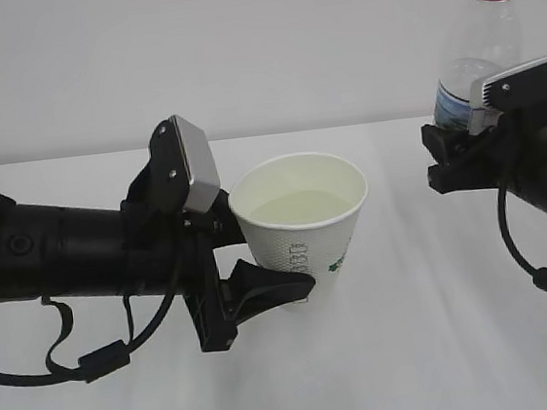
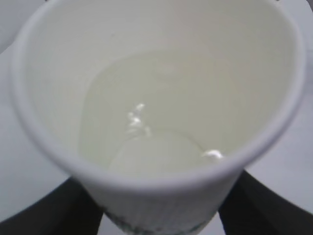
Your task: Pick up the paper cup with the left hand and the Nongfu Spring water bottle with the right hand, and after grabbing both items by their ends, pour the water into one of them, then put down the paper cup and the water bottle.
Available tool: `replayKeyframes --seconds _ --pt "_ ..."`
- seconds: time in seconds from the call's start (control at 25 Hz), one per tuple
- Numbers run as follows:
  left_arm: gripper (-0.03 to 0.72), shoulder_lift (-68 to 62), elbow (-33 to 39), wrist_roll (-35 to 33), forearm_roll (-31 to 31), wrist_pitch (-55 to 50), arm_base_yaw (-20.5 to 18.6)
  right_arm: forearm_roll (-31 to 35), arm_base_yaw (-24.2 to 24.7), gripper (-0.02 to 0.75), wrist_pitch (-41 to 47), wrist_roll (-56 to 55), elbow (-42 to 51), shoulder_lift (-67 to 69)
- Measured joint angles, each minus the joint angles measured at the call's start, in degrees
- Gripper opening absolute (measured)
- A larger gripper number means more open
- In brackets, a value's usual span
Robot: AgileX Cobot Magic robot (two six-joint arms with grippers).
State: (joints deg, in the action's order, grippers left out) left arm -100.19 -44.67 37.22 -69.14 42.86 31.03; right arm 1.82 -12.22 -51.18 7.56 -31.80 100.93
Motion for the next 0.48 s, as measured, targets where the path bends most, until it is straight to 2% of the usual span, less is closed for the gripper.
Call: replayKeyframes --seconds 0.2,0.48 --pt "0.489 0.0 0.0 0.0 0.0 0.0 0.0 5.04 0.0 0.494 -5.33 0.0 4.7 -0.1" --pt "0.489 0.0 0.0 0.0 0.0 0.0 0.0 6.94 0.0 0.494 -10.56 0.0 9.05 -0.2"
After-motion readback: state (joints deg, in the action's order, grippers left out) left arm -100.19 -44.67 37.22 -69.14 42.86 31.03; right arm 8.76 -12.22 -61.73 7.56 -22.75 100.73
